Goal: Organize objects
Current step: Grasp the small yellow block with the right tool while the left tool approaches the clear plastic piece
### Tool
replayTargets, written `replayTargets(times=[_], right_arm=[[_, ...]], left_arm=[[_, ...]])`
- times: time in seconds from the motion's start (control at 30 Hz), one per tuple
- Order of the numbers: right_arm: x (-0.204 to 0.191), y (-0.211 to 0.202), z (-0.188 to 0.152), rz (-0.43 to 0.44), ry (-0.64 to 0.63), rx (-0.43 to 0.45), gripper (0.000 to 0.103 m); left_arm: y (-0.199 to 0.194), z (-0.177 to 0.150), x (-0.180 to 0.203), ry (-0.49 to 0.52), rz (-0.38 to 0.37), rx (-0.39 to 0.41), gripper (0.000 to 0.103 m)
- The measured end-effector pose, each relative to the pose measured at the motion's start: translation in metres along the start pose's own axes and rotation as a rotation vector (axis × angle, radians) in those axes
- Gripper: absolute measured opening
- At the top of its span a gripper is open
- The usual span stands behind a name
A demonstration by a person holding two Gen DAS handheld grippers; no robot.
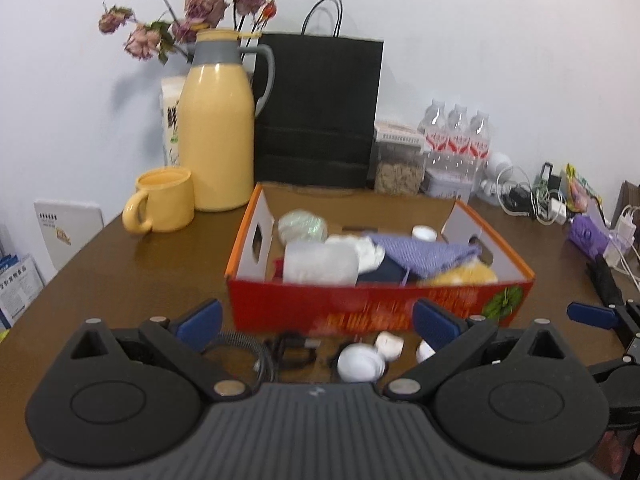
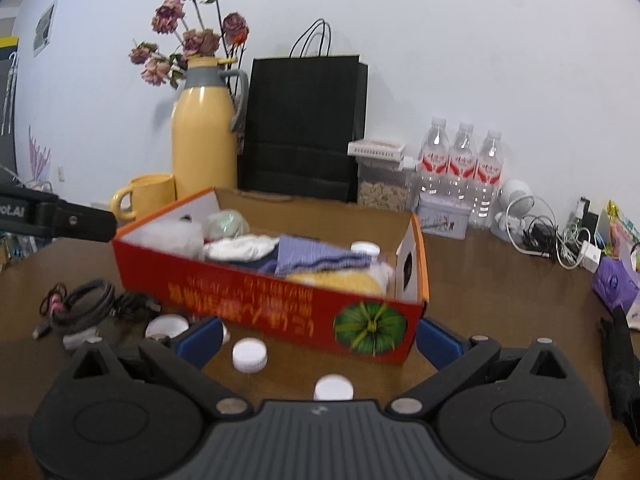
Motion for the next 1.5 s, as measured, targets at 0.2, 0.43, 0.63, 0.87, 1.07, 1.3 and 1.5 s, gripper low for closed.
replayTargets(times=[0.2, 0.43, 0.63, 0.87, 1.07, 1.3, 1.5], right_arm=[[-0.008, -0.002, -0.030, 0.018, -0.025, -0.064, 0.103], [-0.024, 0.001, -0.052, 0.051, -0.048, -0.122, 0.103], [-0.033, 0.005, -0.055, 0.052, -0.064, -0.133, 0.103], [-0.036, 0.017, -0.051, 0.056, -0.066, -0.139, 0.094], [-0.048, 0.021, -0.047, 0.143, -0.061, -0.144, 0.050], [-0.053, 0.009, -0.043, 0.150, -0.072, -0.078, 0.031], [-0.038, -0.019, -0.033, 0.090, -0.008, 0.097, 0.031]], left_arm=[[-0.004, -0.031, -0.016, -0.019, 0.008, -0.063, 0.103], [-0.015, -0.062, -0.024, -0.029, 0.000, -0.109, 0.103], [-0.018, -0.080, -0.022, -0.019, -0.021, -0.138, 0.103], [-0.014, -0.084, -0.024, -0.030, -0.017, -0.155, 0.103], [-0.014, -0.085, -0.024, -0.035, -0.022, -0.150, 0.103], [-0.014, -0.086, -0.020, -0.030, -0.037, -0.148, 0.103], [-0.010, -0.090, -0.015, -0.019, -0.045, -0.160, 0.103]])
Point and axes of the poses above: each gripper's, at about its wrist camera, not at the fingertips, and y roughly the way its jaws point, x to its right, z to its top, the point moved 7 cm from there along y, roughly the way its jaws point, and after that the axes turned 3 degrees about -z, right-handed, at the moved point
